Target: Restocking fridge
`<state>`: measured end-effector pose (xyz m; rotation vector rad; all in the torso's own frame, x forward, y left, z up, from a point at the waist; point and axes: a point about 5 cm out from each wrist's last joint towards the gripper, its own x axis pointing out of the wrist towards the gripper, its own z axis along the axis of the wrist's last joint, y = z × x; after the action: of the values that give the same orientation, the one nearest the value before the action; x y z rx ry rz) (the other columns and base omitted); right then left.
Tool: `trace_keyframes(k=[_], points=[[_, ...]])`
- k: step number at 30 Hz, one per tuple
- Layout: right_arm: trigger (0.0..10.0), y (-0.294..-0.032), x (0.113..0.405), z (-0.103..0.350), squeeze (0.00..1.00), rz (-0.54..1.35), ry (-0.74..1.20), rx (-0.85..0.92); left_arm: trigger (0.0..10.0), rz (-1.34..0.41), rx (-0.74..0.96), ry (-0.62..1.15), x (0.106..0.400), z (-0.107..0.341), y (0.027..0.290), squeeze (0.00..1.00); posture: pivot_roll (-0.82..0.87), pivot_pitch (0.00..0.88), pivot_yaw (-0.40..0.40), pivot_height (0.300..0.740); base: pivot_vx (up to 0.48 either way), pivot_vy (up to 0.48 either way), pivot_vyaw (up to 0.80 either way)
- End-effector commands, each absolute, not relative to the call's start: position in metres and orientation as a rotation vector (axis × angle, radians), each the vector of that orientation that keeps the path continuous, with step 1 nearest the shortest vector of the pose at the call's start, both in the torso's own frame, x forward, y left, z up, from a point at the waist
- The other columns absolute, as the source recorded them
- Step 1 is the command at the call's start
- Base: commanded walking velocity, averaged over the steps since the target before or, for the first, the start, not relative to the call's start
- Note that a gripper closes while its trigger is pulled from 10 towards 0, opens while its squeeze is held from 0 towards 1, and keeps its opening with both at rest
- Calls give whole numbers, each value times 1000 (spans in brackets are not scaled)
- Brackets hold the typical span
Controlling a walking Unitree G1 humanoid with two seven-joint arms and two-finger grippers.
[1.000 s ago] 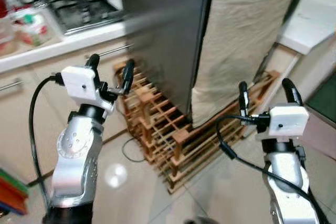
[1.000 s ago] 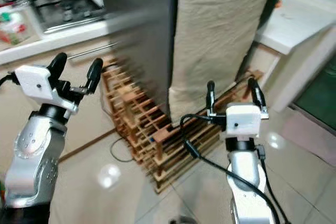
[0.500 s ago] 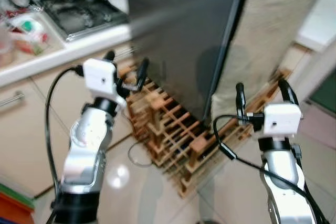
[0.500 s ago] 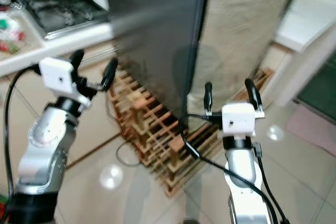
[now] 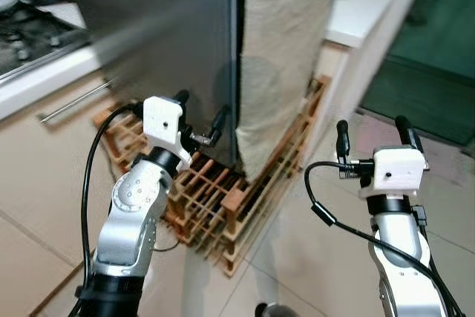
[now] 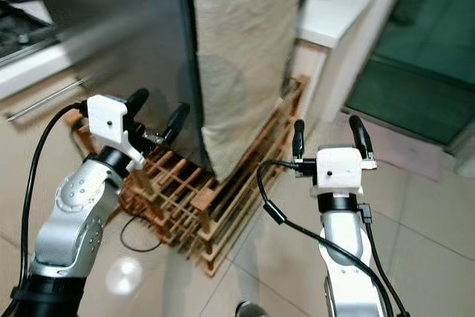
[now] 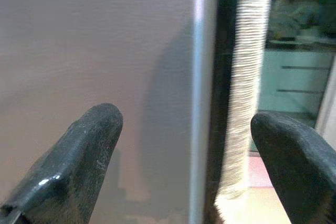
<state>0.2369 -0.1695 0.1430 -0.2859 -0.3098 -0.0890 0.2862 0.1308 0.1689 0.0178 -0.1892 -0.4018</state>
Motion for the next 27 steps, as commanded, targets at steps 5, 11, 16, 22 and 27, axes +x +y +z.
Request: trace_keyframes(k=[5, 11, 16, 22, 27], points=[[10000, -174, 238, 136, 0, -115, -277, -275, 10000, -445, 18, -155, 283, 160, 129, 0, -89, 0, 28, 740, 0, 0, -788], [10000, -179, 241, 127, 0, -130, -240, -255, 10000, -470, 18, -93, 298, 154, 128, 0, -96, 0, 27, 740, 0, 0, -788], [10000, -181, 243, 123, 0, -130, -220, -265, 10000, -462, 17, -108, 300, 157, 128, 0, -102, 0, 30, 740, 0, 0, -158], [10000, -181, 243, 120, 0, -121, -211, -271, 10000, -474, -12, -85, 301, 153, 119, 0, -98, 0, 26, 740, 0, 0, 0], [10000, -181, 246, 118, 0, -119, -208, -276, 10000, -645, -53, -129, 298, 166, 102, 0, -97, 0, 24, 740, 0, 0, 0]])
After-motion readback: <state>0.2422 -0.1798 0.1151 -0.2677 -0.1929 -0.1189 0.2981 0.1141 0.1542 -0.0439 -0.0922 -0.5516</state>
